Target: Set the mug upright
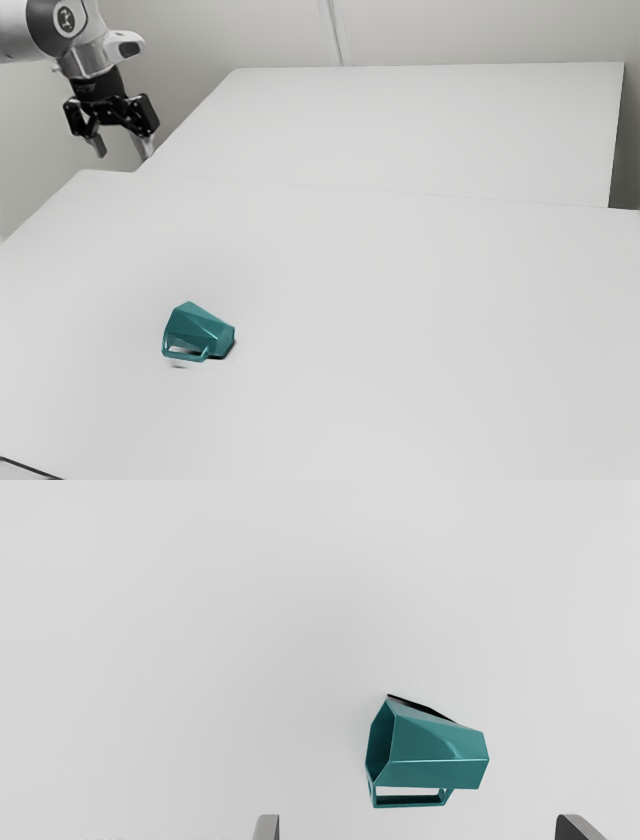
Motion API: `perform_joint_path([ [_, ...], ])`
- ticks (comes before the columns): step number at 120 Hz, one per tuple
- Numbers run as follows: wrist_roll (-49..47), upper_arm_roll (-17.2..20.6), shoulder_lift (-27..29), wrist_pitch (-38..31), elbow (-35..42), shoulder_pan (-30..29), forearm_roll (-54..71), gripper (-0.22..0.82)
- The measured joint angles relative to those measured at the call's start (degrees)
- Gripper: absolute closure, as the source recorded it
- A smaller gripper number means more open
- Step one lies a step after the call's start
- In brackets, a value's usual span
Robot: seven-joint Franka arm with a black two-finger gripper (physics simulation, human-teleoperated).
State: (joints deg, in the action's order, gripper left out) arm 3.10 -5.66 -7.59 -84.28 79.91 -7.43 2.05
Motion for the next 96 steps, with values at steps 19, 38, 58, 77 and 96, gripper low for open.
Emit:
perform_joint_path([
  [19, 0.1, 0.1, -0.2, 0.7, 0.6, -0.1, -2.6, 0.0],
  [38, 1.6, -2.9, -0.5, -5.1, 12.1, -3.7, -13.9, 0.0],
  [58, 6.3, -7.9, 1.8, -14.6, 27.8, -4.5, -28.9, 0.0],
  [77, 12.3, -12.9, 1.7, -19.0, 36.4, -5.5, -39.3, 0.0],
  [96, 19.8, -14.8, -1.0, -21.3, 39.9, -5.6, -47.1, 0.0],
])
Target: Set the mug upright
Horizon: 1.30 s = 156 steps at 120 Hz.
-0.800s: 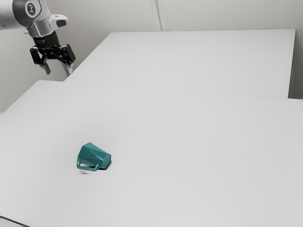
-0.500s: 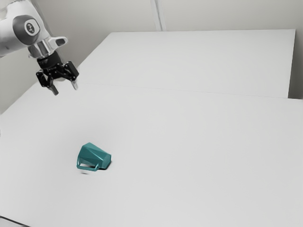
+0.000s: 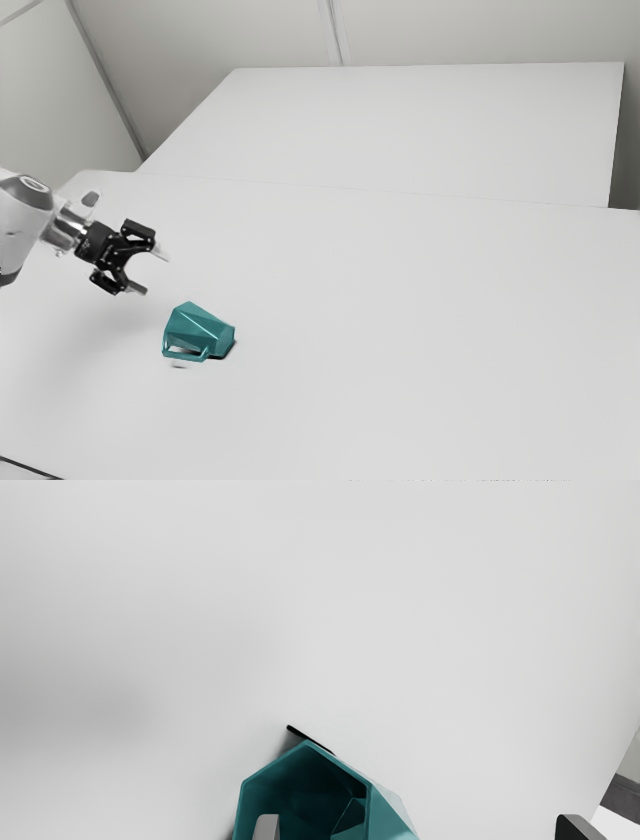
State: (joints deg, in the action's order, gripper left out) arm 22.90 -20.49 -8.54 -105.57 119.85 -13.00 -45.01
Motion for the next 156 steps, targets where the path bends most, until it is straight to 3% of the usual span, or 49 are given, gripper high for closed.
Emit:
perform_joint_path([
  [52, 18.8, -0.1, -1.1, -3.1, 8.4, 1.0, -8.9, 0.0],
  [104, 29.4, 1.0, -1.1, -6.2, 11.6, 3.7, -14.9, 0.01],
  [115, 30.8, 1.1, -1.0, -6.6, 12.5, 3.7, -15.6, 0.08],
  [139, 33.1, 1.1, -0.7, -7.4, 13.7, 3.6, -16.6, 0.38],
  [156, 34.2, 1.1, -0.6, -7.9, 13.8, 3.7, -16.7, 0.49],
])
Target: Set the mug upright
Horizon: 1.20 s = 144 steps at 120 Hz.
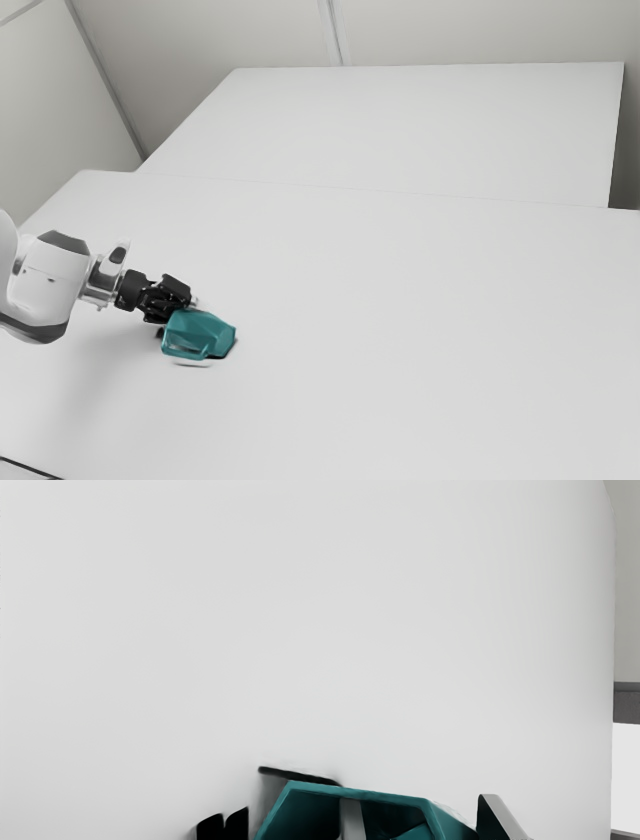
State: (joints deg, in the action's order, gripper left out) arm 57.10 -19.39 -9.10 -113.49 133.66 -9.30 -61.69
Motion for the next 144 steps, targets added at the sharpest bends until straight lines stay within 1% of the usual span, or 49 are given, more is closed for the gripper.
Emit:
perform_joint_path([
  [29, 1.3, 0.0, 0.5, -0.5, 0.3, 0.1, 0.0, 0.55],
  [49, 2.0, 0.0, 2.1, -0.3, 0.0, 2.3, -0.7, 0.58],
  [60, 2.3, 0.0, 2.8, -0.1, -0.1, 2.6, -1.1, 0.62],
  [71, 2.5, 0.6, 3.8, -0.3, -0.4, 2.8, -1.1, 0.68],
  [88, 2.2, 2.3, 6.1, -2.2, -1.0, 4.2, 0.4, 0.71],
  [100, 0.7, 4.1, 6.9, -3.9, -3.9, 5.0, 5.4, 0.73],
  [115, -3.0, 6.0, 6.7, -5.4, -8.8, 6.1, 16.1, 0.75],
  [130, -7.8, 6.5, 6.1, -6.5, -11.4, 7.4, 27.8, 0.76],
  [144, -12.5, 6.6, 5.1, -7.4, -13.2, 7.1, 36.9, 0.77],
])
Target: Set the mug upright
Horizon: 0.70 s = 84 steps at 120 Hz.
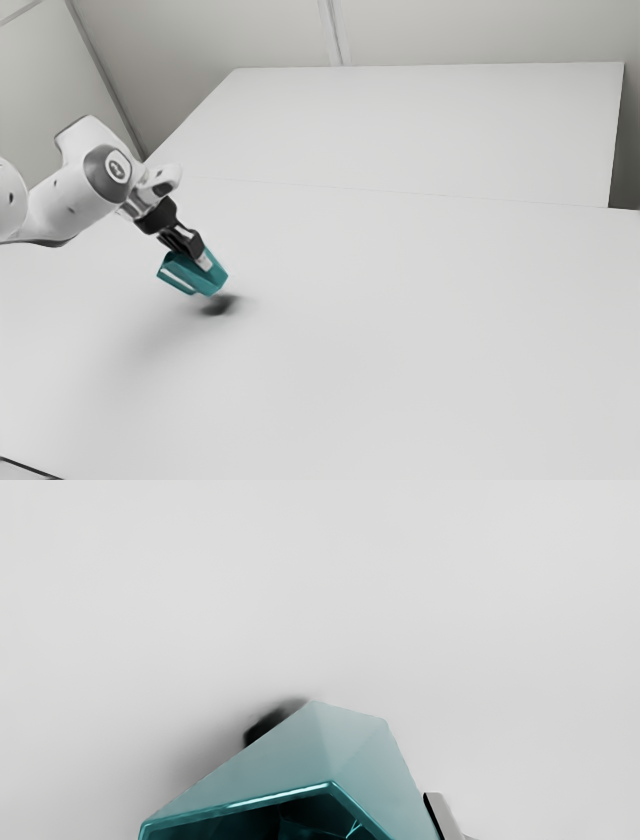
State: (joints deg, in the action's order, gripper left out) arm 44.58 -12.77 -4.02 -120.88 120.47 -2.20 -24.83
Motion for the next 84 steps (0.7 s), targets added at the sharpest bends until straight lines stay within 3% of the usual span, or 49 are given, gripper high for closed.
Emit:
perform_joint_path([
  [16, -5.0, 0.0, -0.8, -0.6, -1.8, -0.4, 7.4, 0.78],
  [41, -12.4, 0.0, -6.5, -1.5, -5.3, 0.0, 15.2, 0.78],
  [84, -22.3, -0.2, -9.1, -6.5, -4.3, 0.5, 18.8, 0.78],
])
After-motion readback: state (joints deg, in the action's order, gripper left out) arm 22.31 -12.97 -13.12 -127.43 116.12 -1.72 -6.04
